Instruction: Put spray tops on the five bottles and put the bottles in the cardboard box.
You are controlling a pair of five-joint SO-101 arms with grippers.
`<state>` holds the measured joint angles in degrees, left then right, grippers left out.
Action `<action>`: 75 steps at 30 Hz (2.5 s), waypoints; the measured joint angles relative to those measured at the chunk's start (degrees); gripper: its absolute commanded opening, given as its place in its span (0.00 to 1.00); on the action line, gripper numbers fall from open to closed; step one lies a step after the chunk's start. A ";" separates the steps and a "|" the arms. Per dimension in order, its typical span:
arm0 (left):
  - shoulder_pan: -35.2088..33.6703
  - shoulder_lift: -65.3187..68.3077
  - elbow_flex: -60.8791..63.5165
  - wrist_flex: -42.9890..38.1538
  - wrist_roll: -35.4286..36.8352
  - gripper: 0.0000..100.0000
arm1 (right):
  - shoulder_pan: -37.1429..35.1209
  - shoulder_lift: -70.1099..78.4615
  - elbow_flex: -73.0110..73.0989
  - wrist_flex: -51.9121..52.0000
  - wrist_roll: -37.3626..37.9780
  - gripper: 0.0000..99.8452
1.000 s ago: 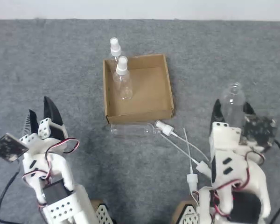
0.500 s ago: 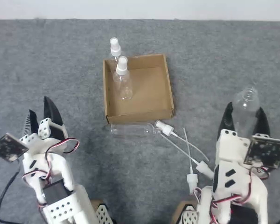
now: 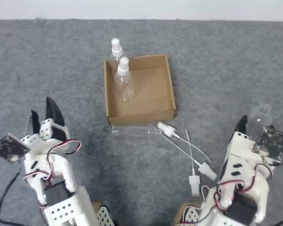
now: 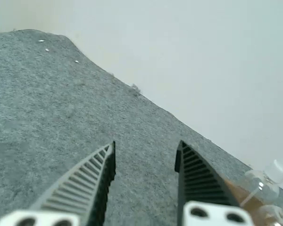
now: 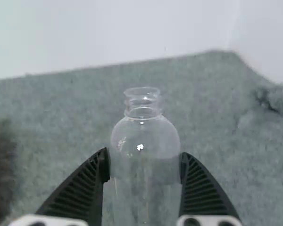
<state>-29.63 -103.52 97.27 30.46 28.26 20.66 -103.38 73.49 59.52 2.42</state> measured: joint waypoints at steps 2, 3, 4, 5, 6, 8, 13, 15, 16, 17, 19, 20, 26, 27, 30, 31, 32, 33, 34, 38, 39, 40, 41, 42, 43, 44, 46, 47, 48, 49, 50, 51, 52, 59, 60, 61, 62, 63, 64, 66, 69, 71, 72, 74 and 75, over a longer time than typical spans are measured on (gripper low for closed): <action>1.41 0.00 0.00 0.00 0.00 0.20 | 0.00 0.44 3.16 -1.58 0.00 0.08; 1.76 0.00 0.00 0.00 0.00 0.20 | 0.00 0.62 4.57 -2.55 0.00 0.08; 1.93 0.00 0.00 0.00 0.00 0.20 | 0.00 0.70 5.98 -3.52 0.00 0.08; 1.93 0.00 0.00 0.00 0.00 0.20 | 0.00 0.70 7.30 -4.31 0.00 0.08; 2.02 0.00 0.00 0.00 0.00 0.20 | 0.00 0.62 8.44 -4.92 0.00 0.08; 2.29 0.00 0.00 0.00 0.97 0.20 | 0.00 0.62 10.20 -5.80 0.00 0.08; 4.13 0.00 0.00 0.00 3.43 0.20 | 0.00 0.62 11.60 -5.89 -0.79 0.08; 4.92 0.00 0.00 0.00 3.60 0.20 | 0.00 0.62 11.78 -6.07 -1.76 0.08; 5.01 0.00 0.00 0.00 3.78 0.20 | 0.00 0.62 11.96 -6.24 -2.02 0.08; 5.19 0.00 -0.53 0.00 3.87 0.20 | 0.00 0.62 11.96 -6.33 -2.11 0.08; 5.54 0.00 -2.29 0.00 3.87 0.20 | 0.00 0.53 12.57 -6.42 -2.37 0.08; 5.63 0.00 -3.34 0.00 3.87 0.20 | 0.00 0.62 13.01 -6.42 -2.37 0.08; 6.59 0.00 -9.67 0.00 3.87 0.20 | -0.09 0.62 13.98 -6.95 -2.37 0.08; 7.82 0.00 -10.20 0.00 3.96 0.20 | -0.09 0.62 14.59 -7.56 -2.37 0.08; 11.87 0.00 -12.31 0.00 4.04 0.19 | -0.18 0.62 15.47 -8.62 -2.37 0.08; 12.75 0.00 -13.27 0.00 3.78 0.19 | -0.26 0.62 15.47 -8.88 -2.37 0.08; 13.27 0.00 -14.51 0.00 3.78 0.19 | -0.44 0.62 15.47 -8.97 -2.37 0.08; 13.63 0.00 -15.74 0.00 4.04 0.19 | -0.53 0.62 15.56 -8.97 -2.37 0.08; 14.51 0.00 -16.97 0.00 4.04 0.19 | -0.53 0.62 15.56 -8.97 -2.37 0.08; 20.04 0.00 -20.84 0.00 4.04 0.19 | -0.53 0.62 15.56 -8.97 -2.37 0.08; 21.71 0.00 -21.71 0.00 4.04 0.19 | -0.53 0.62 15.56 -8.97 -2.37 0.08; 23.30 0.00 -22.77 0.00 4.04 0.19 | -0.53 0.62 15.56 -8.97 -2.37 0.08; 24.79 0.00 -23.74 0.00 4.04 0.19 | -0.53 0.62 15.56 -8.97 -2.37 0.08; 26.02 0.00 -24.79 0.00 4.04 0.19 | -0.53 0.62 15.56 -8.97 -2.37 0.08; 27.16 0.00 -25.85 0.00 3.96 0.19 | -0.53 0.62 15.56 -8.97 -2.37 0.08; 28.57 0.00 -26.90 0.00 4.04 0.19 | -0.53 0.62 15.56 -8.97 -2.37 0.08; 32.44 0.00 -28.75 0.00 3.87 0.19 | -0.53 0.62 15.56 -8.97 -2.37 0.08; 34.02 0.00 -29.63 0.00 3.43 0.19 | -0.62 0.62 15.56 -8.97 -2.37 0.08; 35.60 0.00 -30.42 0.00 2.64 0.19 | -0.62 0.62 15.56 -8.97 -2.37 0.08; 37.54 0.00 -31.21 0.00 1.93 0.19 | -0.62 0.62 15.56 -8.97 -2.37 0.08; 39.47 0.00 -31.91 0.00 1.05 0.19 | -0.62 0.62 15.56 -8.97 -2.37 0.08; 41.32 0.00 -32.62 0.00 0.35 0.19 | -0.62 0.62 15.56 -8.97 -2.37 0.08; 42.46 0.00 -33.32 0.00 -0.35 0.18 | -0.62 0.62 15.56 -8.97 -2.37 0.08; 50.55 0.00 -35.25 0.00 -1.05 0.10 | -0.70 0.62 15.56 -8.97 -2.37 0.08; 51.16 0.00 -35.25 0.00 -0.88 0.10 | -0.70 0.62 15.56 -8.97 -2.37 0.08; 51.43 0.00 -35.25 0.00 0.00 0.10 | -0.70 0.62 15.56 -8.97 -2.37 0.08; 51.60 0.00 -35.25 0.00 0.44 0.10 | -0.70 0.62 15.56 -8.97 -2.37 0.08; 51.69 0.00 -35.16 0.00 0.97 0.10 | -0.70 0.62 15.56 -8.97 -2.37 0.08; 51.69 0.00 -35.16 0.00 1.41 0.10 | -0.70 0.62 15.56 -8.97 -2.37 0.08; 51.69 0.26 -35.16 0.00 1.76 0.10 | -0.70 0.62 15.56 -8.97 -2.37 0.08; 52.13 4.84 -35.16 0.00 1.93 0.10 | -1.76 0.62 15.82 -9.93 -2.37 0.08; 52.22 8.53 -35.16 0.00 3.52 0.10 | -2.11 0.62 15.82 -10.02 -2.37 0.08; 52.22 10.02 -35.16 0.00 4.13 0.10 | -2.20 0.62 15.82 -10.02 -2.37 0.08; 52.22 12.75 -35.16 0.44 4.40 0.10 | -2.20 0.62 15.82 -10.02 -2.37 0.08; 52.22 13.98 -35.52 1.14 4.57 0.10 | -2.20 0.62 15.82 -10.02 -2.37 0.08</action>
<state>22.59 -89.54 61.76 31.60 32.84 18.46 -102.77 89.32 49.49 0.04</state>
